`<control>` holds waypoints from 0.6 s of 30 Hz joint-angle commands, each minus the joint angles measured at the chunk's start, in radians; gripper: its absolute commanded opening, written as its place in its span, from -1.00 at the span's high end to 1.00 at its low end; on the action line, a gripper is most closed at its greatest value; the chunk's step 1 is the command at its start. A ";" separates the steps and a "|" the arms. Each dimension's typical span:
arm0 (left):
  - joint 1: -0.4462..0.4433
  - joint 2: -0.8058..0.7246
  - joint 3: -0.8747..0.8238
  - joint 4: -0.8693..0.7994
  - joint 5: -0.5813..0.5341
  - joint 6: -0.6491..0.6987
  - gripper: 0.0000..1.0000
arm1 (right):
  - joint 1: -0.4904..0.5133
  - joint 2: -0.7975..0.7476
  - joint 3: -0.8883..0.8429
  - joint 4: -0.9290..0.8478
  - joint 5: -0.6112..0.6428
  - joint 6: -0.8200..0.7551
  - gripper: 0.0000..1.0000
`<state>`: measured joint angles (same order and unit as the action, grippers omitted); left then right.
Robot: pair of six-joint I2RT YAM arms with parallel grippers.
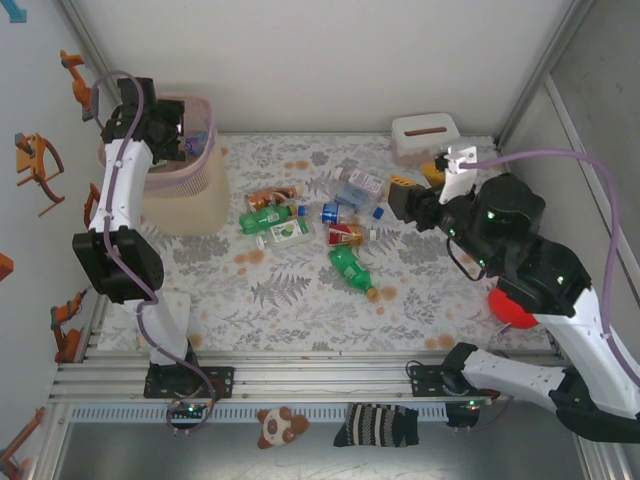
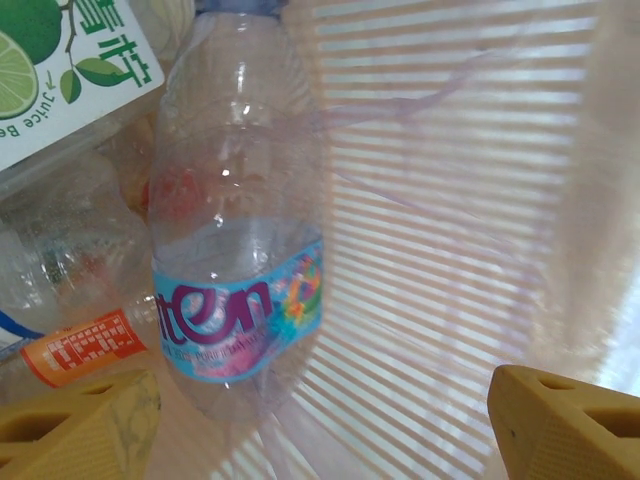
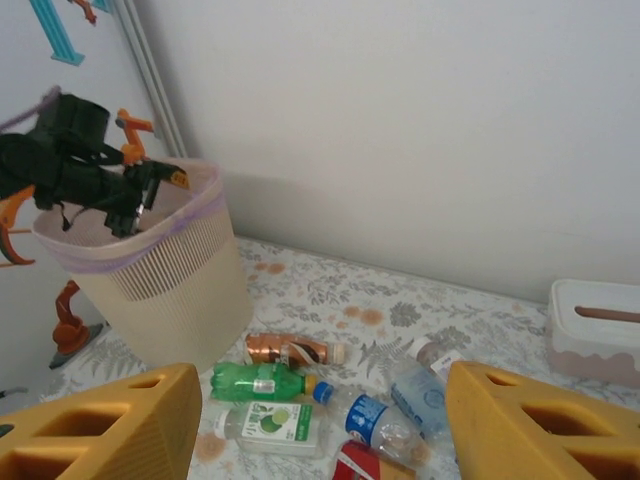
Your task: Put the plastic bottles in the bin
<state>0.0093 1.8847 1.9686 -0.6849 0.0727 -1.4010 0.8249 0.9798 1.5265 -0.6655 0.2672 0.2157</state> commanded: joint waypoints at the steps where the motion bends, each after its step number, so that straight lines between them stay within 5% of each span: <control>1: 0.008 -0.074 0.004 0.005 -0.010 0.078 -0.68 | -0.004 0.054 0.044 -0.056 0.054 -0.011 -0.28; 18: 0.004 -0.369 -0.288 0.211 0.117 0.526 -0.64 | -0.125 0.329 0.097 -0.226 -0.127 0.059 -0.24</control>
<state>0.0101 1.5730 1.7168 -0.5301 0.1398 -0.9985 0.7155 1.2888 1.6020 -0.8524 0.1909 0.2504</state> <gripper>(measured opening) 0.820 0.625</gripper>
